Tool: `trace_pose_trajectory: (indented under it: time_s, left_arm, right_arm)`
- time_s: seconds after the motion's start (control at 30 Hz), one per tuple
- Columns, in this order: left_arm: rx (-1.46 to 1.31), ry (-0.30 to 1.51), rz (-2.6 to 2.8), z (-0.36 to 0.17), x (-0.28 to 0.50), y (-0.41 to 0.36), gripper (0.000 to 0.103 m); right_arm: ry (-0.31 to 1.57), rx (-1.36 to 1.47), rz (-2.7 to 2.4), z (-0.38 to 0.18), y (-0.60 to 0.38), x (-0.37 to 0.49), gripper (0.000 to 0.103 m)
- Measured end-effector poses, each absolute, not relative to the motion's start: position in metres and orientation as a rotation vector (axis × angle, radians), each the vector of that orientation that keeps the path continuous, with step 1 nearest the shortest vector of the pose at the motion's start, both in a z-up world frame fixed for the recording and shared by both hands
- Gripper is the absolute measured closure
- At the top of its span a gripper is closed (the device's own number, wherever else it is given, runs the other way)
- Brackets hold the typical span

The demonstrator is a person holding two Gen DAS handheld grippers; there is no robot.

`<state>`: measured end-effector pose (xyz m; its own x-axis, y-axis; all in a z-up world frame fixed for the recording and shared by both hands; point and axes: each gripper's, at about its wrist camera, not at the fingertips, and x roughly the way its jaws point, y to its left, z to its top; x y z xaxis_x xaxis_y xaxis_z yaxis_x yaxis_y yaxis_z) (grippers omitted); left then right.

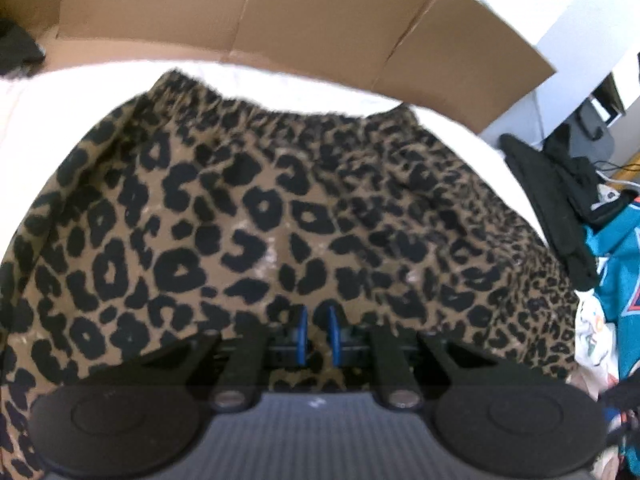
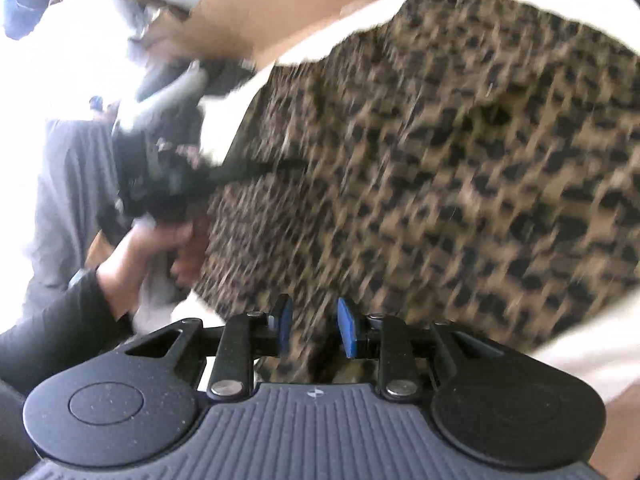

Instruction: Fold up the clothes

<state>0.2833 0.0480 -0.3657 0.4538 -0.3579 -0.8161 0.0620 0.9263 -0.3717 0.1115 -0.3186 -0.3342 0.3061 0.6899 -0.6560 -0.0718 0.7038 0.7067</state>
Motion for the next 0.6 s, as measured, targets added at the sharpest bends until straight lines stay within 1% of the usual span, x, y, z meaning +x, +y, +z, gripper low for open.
trace_pose_trajectory:
  time_s: [0.1,0.17,0.3,0.47,0.57,0.6]
  left_arm:
    - [-0.290,1.092,-0.229,-0.369,0.282,0.054,0.092]
    - [-0.284,1.094,-0.205,-0.369,0.278,0.059,0.092]
    - [-0.288,1.095,-0.152,-0.368,0.269,0.072,0.092]
    - [-0.286,1.113,-0.088,-0.367,0.255,0.087,0.092]
    - [-0.288,1.125,-0.056,-0.364,0.249,0.096,0.091]
    - [-0.291,1.125,-0.044,-0.363,0.247,0.099,0.090]
  right_arm:
    - [1.145,0.579,0.470,-0.338,-0.325,0.122,0.076]
    - [1.133,0.536,0.420,-0.342,-0.327,0.126,0.074]
    - [1.125,0.440,0.339,-0.352,-0.337,0.127,0.064]
    - [1.164,0.287,0.251,-0.369,-0.345,0.122,0.062]
    - [1.191,0.265,0.232,-0.380,-0.350,0.113,0.063]
    - [1.186,0.248,0.231,-0.379,-0.351,0.110,0.063]
